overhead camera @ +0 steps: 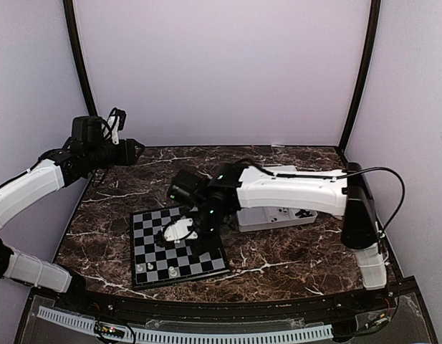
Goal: Set up the chess pieces on the board
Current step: Place the queen at d1, then pick up the bishop from the storage box.
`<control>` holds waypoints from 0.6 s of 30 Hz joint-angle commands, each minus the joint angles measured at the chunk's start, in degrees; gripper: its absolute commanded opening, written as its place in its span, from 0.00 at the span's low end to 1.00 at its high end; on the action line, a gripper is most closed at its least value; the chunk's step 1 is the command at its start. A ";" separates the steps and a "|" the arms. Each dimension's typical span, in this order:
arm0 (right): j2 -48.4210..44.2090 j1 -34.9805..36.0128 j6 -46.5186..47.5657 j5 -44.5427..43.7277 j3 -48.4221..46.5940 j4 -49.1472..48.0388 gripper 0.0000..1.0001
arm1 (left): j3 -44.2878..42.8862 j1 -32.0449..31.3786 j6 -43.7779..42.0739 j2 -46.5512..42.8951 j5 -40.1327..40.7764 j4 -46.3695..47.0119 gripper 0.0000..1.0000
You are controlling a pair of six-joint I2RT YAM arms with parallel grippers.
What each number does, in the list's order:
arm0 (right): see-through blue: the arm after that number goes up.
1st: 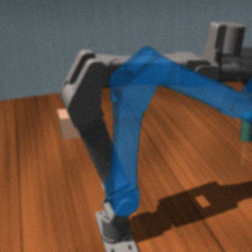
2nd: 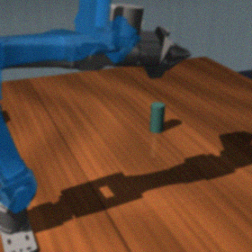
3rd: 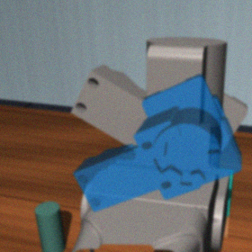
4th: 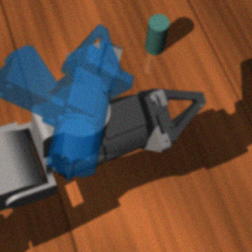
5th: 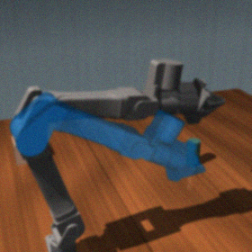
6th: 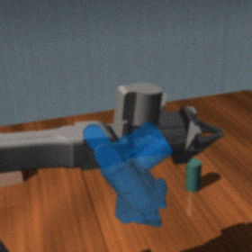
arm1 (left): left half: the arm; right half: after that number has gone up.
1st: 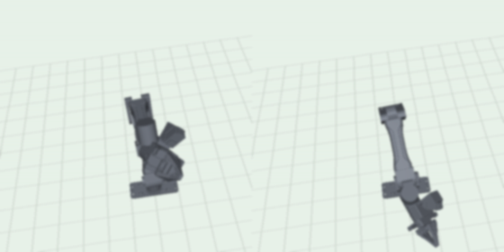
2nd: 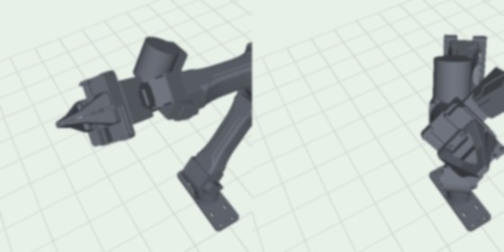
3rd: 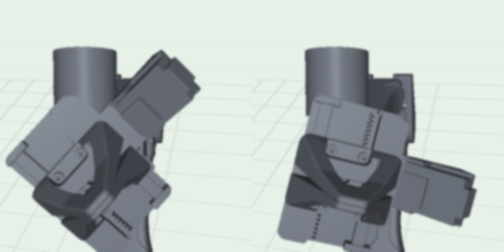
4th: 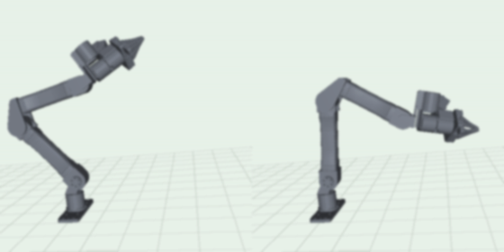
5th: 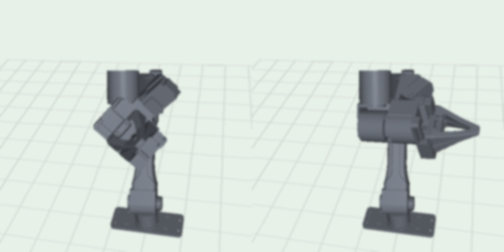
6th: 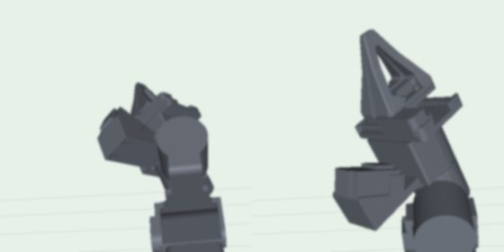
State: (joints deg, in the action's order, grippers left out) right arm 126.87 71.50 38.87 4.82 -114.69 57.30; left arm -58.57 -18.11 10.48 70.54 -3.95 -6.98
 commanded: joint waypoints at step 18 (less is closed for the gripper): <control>-13.12 -43.29 -8.33 4.11 20.42 -11.64 0.23 | -4.26 -11.05 1.31 7.97 -17.15 1.90 0.44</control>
State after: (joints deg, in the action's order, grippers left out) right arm 111.46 29.21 31.59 9.67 -94.32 48.62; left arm -60.01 -28.14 9.45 77.17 -18.50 -4.45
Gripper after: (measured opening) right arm 0.238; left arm 0.443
